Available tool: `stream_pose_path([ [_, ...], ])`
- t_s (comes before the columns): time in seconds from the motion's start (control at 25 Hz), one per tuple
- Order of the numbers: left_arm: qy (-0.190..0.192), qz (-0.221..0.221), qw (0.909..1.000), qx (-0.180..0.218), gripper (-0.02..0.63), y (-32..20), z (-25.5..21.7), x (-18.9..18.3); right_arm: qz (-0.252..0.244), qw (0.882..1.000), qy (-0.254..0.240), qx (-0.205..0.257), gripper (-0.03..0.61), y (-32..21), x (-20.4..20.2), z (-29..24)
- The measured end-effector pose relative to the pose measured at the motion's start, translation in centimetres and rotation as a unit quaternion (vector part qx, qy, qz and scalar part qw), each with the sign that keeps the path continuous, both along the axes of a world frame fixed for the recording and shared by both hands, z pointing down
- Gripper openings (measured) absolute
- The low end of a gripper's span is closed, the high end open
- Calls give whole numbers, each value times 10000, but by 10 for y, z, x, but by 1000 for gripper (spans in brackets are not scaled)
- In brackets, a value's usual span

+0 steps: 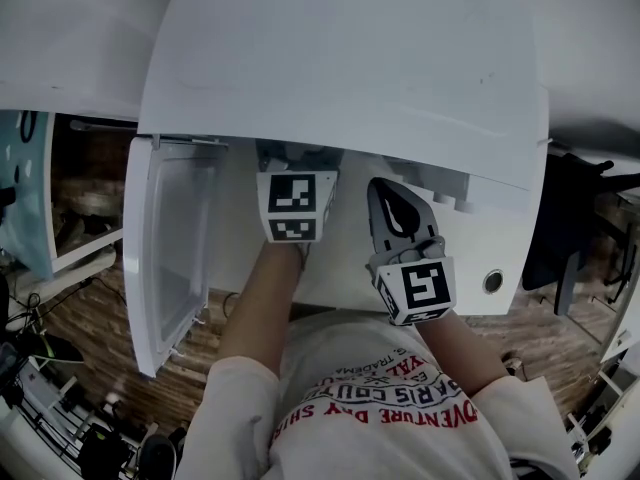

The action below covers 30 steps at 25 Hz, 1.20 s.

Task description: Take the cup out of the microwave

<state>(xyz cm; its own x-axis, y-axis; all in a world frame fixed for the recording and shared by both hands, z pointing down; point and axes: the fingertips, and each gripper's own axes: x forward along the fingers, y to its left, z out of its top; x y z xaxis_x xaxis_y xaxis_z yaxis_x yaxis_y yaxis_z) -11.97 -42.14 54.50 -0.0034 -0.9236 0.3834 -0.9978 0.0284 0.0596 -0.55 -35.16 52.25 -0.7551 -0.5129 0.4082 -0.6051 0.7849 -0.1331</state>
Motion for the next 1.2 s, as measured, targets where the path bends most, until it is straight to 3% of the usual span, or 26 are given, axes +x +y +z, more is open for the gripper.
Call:
stream_pose_path([
  [0.36,18,-163,9997,161,365,35,-26,6,307,9995,-85,-70,11,4,7,-7],
  [0.6,237,-142,9995,161,365,66,-43,14,430,9990,-132,9,11,24,8,-19],
  [1.0,215,293,9991,207,365,124,-77,26,946,9946,-233,357,11,44,19,-53],
  [1.2,273,600,9962,561,365,151,-114,37,1127,9905,-423,666,11,55,19,-85],
])
